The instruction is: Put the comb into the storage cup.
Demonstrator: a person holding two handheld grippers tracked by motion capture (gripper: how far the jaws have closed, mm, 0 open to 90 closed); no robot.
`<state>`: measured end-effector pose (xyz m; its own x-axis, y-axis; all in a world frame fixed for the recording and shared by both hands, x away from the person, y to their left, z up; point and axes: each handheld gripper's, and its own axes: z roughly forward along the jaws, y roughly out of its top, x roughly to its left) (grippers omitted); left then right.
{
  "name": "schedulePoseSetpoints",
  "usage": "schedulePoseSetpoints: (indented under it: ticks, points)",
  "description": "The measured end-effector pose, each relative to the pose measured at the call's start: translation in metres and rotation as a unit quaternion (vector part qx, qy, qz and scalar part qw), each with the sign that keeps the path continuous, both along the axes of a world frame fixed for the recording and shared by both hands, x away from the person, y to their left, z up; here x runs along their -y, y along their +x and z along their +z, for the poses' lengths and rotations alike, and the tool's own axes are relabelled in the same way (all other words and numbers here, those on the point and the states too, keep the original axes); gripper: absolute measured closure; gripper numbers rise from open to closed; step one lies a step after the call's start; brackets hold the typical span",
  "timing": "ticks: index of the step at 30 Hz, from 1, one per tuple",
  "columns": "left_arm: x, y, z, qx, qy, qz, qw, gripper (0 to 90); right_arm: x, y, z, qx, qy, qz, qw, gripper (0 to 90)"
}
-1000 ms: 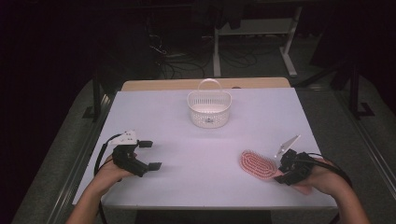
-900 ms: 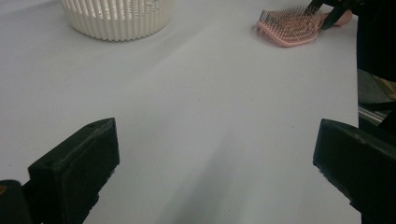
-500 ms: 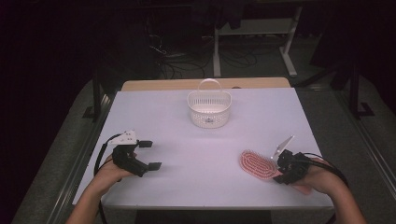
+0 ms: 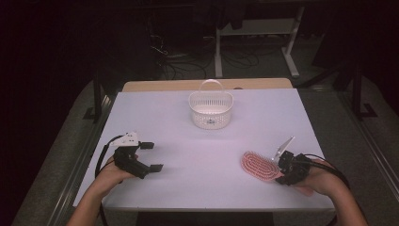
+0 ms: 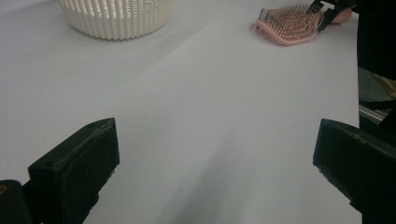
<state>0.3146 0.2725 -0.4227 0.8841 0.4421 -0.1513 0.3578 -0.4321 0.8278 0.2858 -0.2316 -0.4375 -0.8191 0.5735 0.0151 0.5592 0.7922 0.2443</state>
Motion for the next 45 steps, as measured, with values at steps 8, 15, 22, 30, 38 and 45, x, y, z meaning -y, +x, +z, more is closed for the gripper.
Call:
schedulePoseSetpoints:
  ticks: [8,15,22,30,38,45]
  points:
    - [-0.001,0.000,0.000,-0.001,-0.001,0.002,1.0000,0.5,0.003,-0.001,0.000,0.005,0.013,-0.005,0.9999,68.3]
    - [0.000,0.000,0.000,0.000,0.000,0.001,1.0000,0.5,0.007,-0.003,-0.001,0.015,0.038,-0.012,0.9991,68.4]
    - [-0.001,0.000,0.000,0.000,-0.001,0.003,1.0000,0.5,0.011,-0.001,0.002,0.026,0.073,-0.019,0.9968,68.4]
    - [-0.001,0.000,0.000,0.000,-0.001,0.003,1.0000,0.5,0.009,0.003,0.008,0.042,0.109,-0.022,0.9929,68.3]
    - [0.000,0.000,0.000,-0.001,0.000,0.003,1.0000,0.5,0.005,0.011,0.016,0.060,0.148,-0.026,0.9869,68.3]
    - [0.000,0.000,-0.001,-0.004,-0.004,0.005,1.0000,0.5,0.001,0.017,0.022,0.079,0.184,-0.027,0.9794,68.3]
